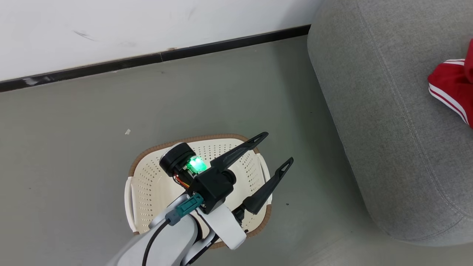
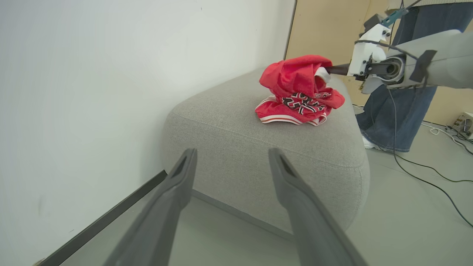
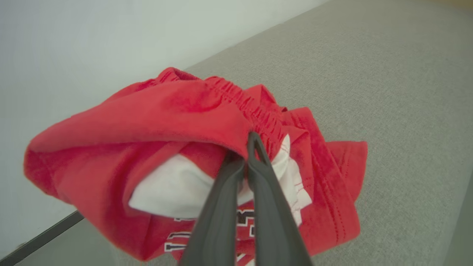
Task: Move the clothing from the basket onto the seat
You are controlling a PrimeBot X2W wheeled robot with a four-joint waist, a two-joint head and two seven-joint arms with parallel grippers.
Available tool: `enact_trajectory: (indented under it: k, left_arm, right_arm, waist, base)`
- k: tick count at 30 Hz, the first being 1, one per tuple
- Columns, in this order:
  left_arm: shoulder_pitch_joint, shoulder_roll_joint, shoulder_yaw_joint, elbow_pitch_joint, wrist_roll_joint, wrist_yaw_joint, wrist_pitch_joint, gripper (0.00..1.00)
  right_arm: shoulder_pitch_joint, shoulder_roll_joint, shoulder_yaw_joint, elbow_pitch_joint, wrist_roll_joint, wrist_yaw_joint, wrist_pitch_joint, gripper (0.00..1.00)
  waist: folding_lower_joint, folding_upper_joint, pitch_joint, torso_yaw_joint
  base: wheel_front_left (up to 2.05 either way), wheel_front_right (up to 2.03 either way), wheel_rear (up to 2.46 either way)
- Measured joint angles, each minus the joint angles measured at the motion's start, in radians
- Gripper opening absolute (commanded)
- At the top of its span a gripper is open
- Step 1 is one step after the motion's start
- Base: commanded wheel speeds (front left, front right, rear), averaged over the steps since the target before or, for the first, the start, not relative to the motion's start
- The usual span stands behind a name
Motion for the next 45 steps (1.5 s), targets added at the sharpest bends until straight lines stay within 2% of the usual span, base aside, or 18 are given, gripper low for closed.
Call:
enact_trajectory:
  k: [6,7,10,11,12,13,14,28,37,41,45]
  left_arm:
    - [-0.007,0.002,0.005,0.011,0.002,-0.008,-0.001,1.00]
    - [-0.007,0.002,0.006,0.014,0.002,-0.008,-0.002,1.00]
    - [-0.014,0.002,0.007,0.026,0.002,-0.008,-0.010,1.00]
    - [-0.019,0.002,0.007,0.028,0.002,-0.008,-0.011,1.00]
    - [-0.023,0.002,0.007,0.030,0.002,-0.008,-0.012,1.00]
    - [-0.025,0.002,0.008,0.033,0.002,-0.009,-0.013,1.00]
    - [-0.026,0.001,0.008,0.035,0.002,-0.009,-0.016,1.00]
    - [-0.026,0.001,0.012,0.073,-0.007,-0.012,-0.034,1.00]
    - [-0.024,0.014,0.044,0.102,-0.017,-0.011,-0.052,1.00]
    - [-0.013,0.019,0.070,0.119,-0.025,-0.004,-0.056,1.00]
    - [0.016,0.022,0.110,0.140,-0.036,0.021,-0.065,1.00]
  right_arm:
    - [-0.002,0.031,0.019,0.009,0.000,0.000,-0.015,0.00]
    - [-0.003,0.036,0.021,0.008,0.000,0.000,-0.019,0.17]
    - [-0.003,0.042,0.036,-0.002,0.000,0.000,-0.026,0.41]
    - [-0.003,0.045,0.037,-0.006,0.007,0.000,-0.027,0.51]
    - [-0.002,0.049,0.040,-0.010,0.011,0.000,-0.028,0.80]
    - [-0.002,0.053,0.043,-0.014,0.013,0.000,-0.034,0.80]
    - [0.000,0.056,0.046,-0.019,0.013,0.000,-0.036,1.00]
    - [0.102,0.083,0.120,-0.154,0.029,0.000,-0.045,1.00]
    - [0.187,0.093,0.121,-0.293,0.041,0.000,-0.045,1.00]
    - [0.210,0.096,0.120,-0.339,0.040,0.000,-0.045,1.00]
    - [0.211,0.097,0.142,-0.402,0.012,0.000,-0.045,1.00]
  waist:
    - [0.0000,0.0000,0.014,-0.006]
    - [0.0000,0.0000,0.015,-0.008]
    - [0.0000,0.0000,0.014,-0.016]
    - [0.0000,0.0000,0.013,-0.019]
    - [0.0000,0.0000,0.012,-0.022]
    - [0.0000,0.0000,0.011,-0.025]
    - [0.0000,0.0000,0.009,-0.028]
    - [0.0001,0.0000,-0.025,-0.083]
    - [0.0000,0.0000,-0.064,-0.118]
    - [0.0000,0.0000,-0.087,-0.126]
    - [0.0000,0.0000,-0.113,-0.128]
  base:
    - [0.00,0.00,0.00]
    - [0.00,0.00,0.00]
    - [0.00,0.00,0.00]
    - [0.00,0.00,0.00]
    - [0.00,0.00,0.00]
    - [0.00,0.00,0.00]
    - [0.00,0.00,0.00]
    - [0.00,0.00,0.00]
    - [0.00,0.00,0.00]
    - [0.00,0.00,0.00]
    - [0.00,0.00,0.00]
